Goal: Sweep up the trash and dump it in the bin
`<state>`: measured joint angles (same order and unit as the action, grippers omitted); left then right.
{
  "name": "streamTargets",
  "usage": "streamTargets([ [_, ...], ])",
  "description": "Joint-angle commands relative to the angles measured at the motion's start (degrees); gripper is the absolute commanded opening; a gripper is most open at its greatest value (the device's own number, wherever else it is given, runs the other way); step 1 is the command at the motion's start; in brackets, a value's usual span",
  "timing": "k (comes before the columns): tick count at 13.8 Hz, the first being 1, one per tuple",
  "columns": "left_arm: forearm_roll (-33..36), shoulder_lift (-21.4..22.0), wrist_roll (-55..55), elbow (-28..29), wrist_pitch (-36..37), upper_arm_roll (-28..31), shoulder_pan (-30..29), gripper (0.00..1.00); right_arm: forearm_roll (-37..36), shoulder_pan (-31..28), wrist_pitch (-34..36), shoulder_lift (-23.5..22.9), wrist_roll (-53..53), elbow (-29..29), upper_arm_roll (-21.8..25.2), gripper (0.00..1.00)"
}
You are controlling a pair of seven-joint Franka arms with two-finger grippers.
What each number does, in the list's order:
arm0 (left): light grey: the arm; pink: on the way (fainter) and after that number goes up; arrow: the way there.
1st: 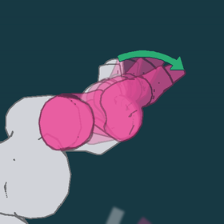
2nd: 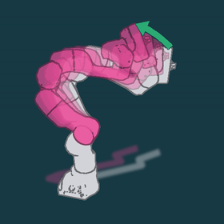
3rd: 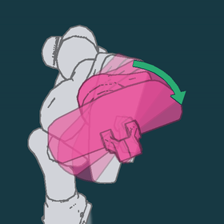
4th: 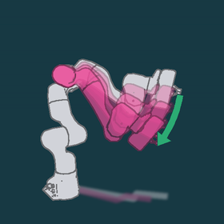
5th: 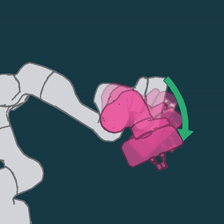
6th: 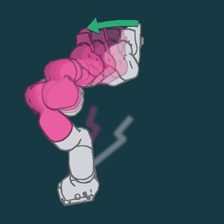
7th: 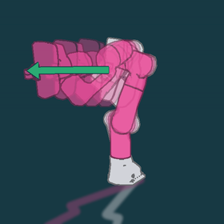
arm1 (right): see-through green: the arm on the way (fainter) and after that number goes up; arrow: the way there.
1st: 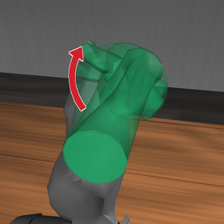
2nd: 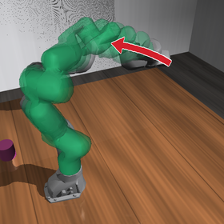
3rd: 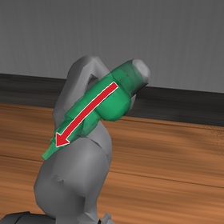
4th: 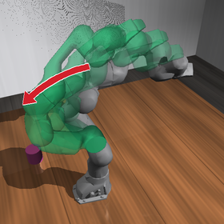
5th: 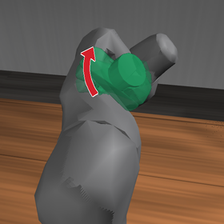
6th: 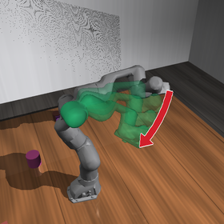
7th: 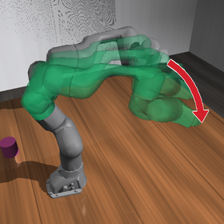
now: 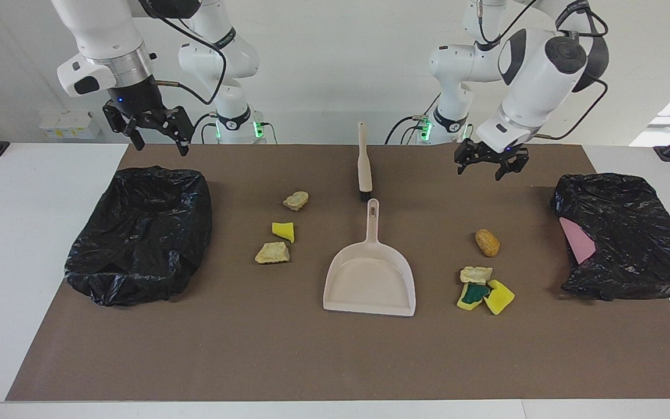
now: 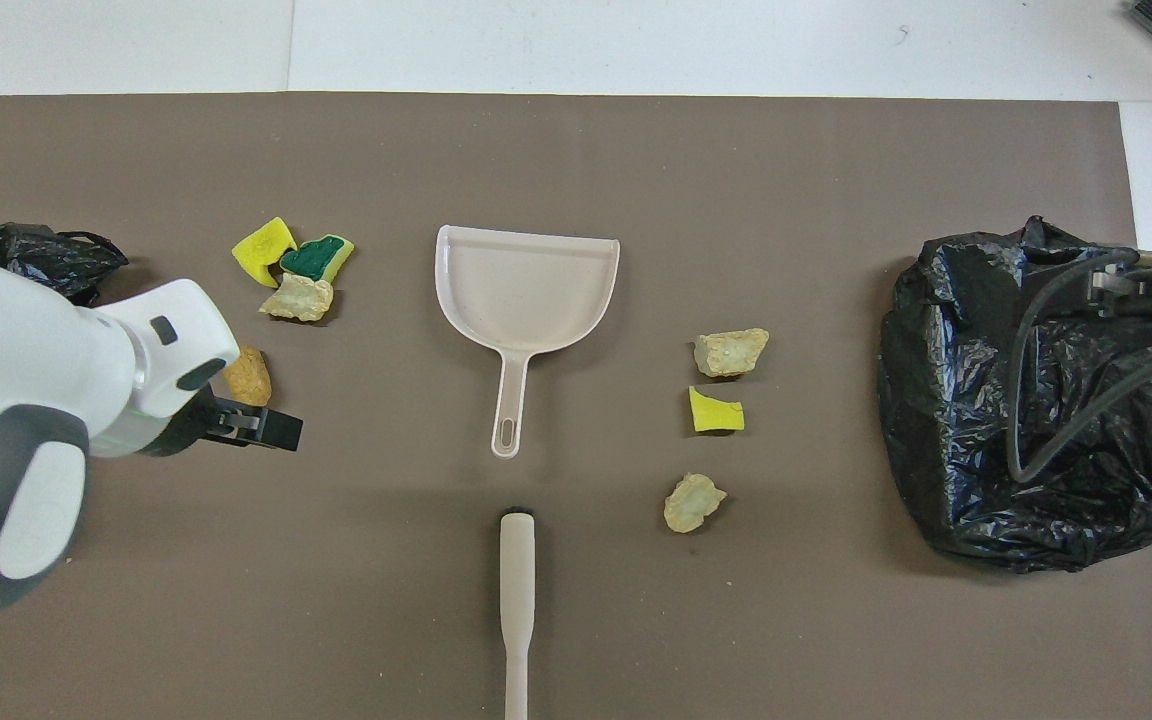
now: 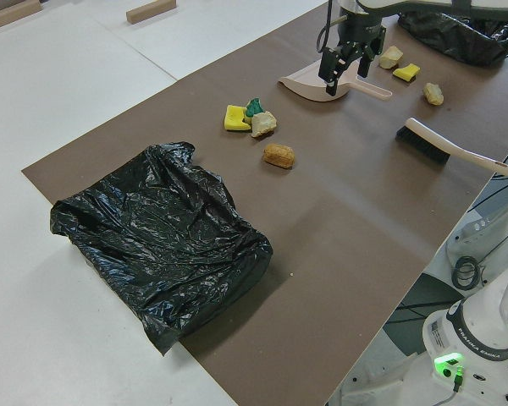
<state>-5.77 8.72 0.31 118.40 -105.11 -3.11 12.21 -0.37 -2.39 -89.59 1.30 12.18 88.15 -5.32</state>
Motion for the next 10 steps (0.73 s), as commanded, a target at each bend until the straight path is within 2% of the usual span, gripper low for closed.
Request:
streamTargets([
  [1, -0.55, 3.67, 5.29, 10.50, -7.63, 0.91, 6.84, 1.00, 0.98, -0.33, 0.65, 0.81, -0.67, 0.36, -2.24, 1.00],
  [5, -0.55, 3.85, 22.32, 21.23, -21.51, 0.91, 21.86, 1.00, 0.37, 3.52, -1.10, -0.59, 2.91, 0.18, -3.12, 1.00],
  [10, -0.55, 4.55, 35.60, 29.05, -30.22, 0.91, 37.77, 1.00, -0.25, 11.07, -6.54, -7.96, 11.43, -1.49, -3.03, 1.00],
])
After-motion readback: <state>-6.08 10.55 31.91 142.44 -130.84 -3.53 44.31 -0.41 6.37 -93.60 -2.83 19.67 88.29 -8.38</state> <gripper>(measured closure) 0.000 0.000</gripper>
